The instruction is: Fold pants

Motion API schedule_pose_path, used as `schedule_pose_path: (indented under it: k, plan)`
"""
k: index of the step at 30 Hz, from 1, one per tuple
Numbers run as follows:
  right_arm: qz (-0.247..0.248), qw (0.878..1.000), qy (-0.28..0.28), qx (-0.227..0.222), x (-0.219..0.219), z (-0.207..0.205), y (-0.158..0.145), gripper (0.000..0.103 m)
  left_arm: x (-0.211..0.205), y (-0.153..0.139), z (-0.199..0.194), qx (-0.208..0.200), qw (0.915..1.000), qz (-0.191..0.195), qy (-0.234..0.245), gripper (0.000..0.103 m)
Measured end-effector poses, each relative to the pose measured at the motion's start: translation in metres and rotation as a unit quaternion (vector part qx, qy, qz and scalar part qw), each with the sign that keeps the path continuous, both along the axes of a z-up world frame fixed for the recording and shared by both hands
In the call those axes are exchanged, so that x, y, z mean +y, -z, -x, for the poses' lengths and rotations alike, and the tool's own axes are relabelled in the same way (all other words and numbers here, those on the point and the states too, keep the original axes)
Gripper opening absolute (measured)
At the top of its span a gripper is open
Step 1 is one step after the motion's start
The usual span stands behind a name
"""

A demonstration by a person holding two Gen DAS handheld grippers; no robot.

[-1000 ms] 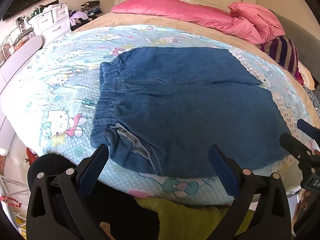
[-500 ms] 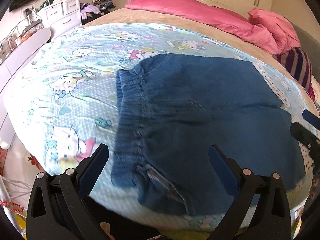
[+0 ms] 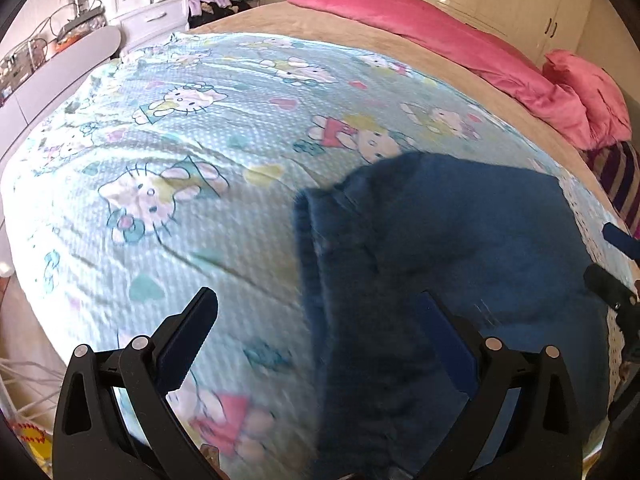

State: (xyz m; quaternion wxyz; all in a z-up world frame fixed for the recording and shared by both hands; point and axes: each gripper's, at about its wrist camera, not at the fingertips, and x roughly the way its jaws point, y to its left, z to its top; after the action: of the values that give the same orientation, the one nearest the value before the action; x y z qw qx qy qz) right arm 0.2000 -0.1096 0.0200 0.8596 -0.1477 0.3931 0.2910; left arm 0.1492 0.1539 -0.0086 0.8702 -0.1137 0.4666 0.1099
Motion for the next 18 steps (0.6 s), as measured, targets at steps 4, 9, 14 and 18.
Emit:
schedule_pose_path:
  k: [4,9,14,18]
  plan:
    - [0.007,1.000,-0.013,0.011,0.014,-0.024,0.008,0.095,0.019,0.005,-0.019,0.014,0.9999,0.001,-0.006,0.099]
    - [0.031,0.999,-0.021,0.012,0.029,-0.063,0.020,0.095,0.028,0.013,-0.043,0.021,0.9995,0.021,0.010,0.099]
    - [0.062,0.997,-0.038,0.000,0.039,-0.089,0.029,0.095,0.021,0.024,-0.066,0.024,0.9990,0.025,0.029,0.099]
    - [0.078,0.995,-0.065,-0.003,0.049,-0.100,0.033,0.095,0.011,0.029,-0.080,0.024,0.9987,0.001,0.046,0.096]
